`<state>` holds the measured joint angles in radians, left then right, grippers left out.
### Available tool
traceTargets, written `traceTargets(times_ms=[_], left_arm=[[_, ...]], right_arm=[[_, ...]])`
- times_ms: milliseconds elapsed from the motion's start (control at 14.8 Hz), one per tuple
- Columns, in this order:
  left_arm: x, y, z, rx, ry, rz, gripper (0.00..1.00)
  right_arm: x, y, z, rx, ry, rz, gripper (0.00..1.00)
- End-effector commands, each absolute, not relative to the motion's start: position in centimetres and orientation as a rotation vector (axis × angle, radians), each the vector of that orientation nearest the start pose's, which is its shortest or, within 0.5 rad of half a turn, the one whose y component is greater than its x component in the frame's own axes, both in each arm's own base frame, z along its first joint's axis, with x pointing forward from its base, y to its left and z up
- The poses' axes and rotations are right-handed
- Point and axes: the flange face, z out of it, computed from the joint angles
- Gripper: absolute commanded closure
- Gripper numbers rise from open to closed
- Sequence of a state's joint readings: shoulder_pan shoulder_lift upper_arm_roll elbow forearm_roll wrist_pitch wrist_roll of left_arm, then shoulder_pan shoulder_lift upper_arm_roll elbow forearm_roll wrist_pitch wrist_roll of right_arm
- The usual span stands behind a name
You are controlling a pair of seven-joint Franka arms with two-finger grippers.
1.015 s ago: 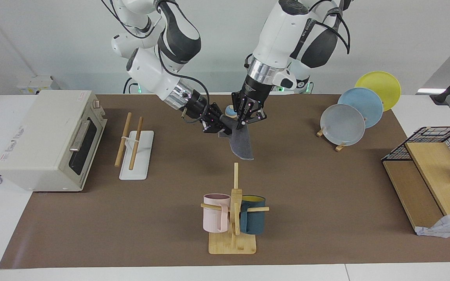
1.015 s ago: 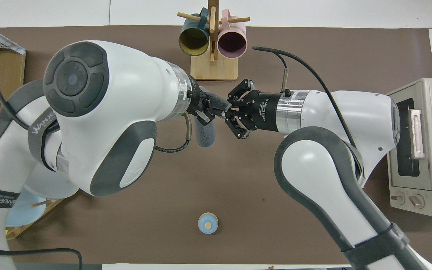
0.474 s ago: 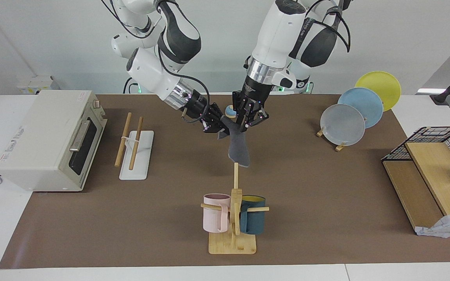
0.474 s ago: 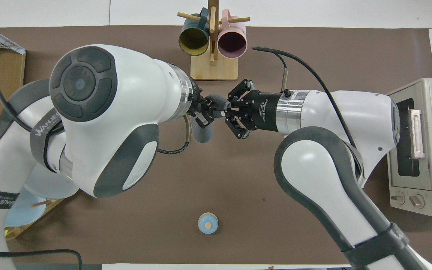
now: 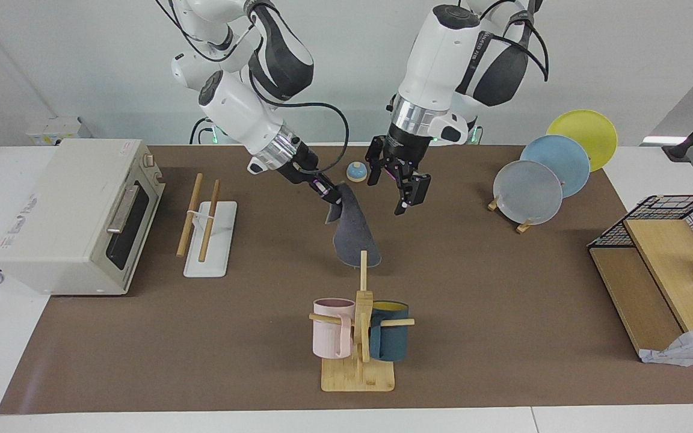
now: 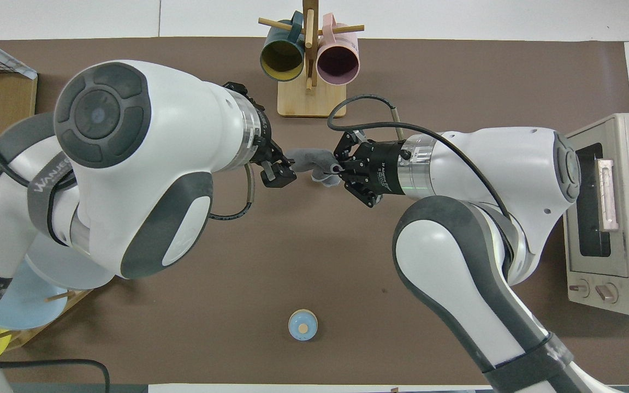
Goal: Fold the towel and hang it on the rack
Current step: 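Carry the towel to the wooden rack with the right gripper while the left withdraws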
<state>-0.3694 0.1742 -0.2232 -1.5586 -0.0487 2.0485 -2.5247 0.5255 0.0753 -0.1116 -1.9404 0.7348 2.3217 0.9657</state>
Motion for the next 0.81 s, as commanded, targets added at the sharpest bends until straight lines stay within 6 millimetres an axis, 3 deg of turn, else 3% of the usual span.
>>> traceTargets(times_ms=[0, 203, 406, 541, 744], left_arm=[[54.7, -30.8, 56.8, 1.706, 2.234, -0.019, 0.00], [56.6, -26.0, 55.5, 1.848, 2.125, 0.044, 0.00], [58.3, -21.6, 54.0, 1.996, 2.010, 0.094, 0.00], [59.1, -18.4, 52.5, 2.103, 1.933, 0.121, 0.00], [59.8, -15.3, 51.6, 2.307, 1.736, 0.156, 0.00]], right_arm=[[55.7, 21.5, 47.2, -2.407, 0.963, 0.106, 1.00], [57.1, 15.8, 46.8, -2.627, 0.734, -0.008, 1.00], [57.2, 11.1, 46.1, -2.755, 0.576, 0.029, 1.00], [56.5, 9.6, 46.3, -2.876, 0.457, 0.057, 1.00], [55.6, 8.5, 47.1, -3.006, 0.370, 0.061, 1.00]])
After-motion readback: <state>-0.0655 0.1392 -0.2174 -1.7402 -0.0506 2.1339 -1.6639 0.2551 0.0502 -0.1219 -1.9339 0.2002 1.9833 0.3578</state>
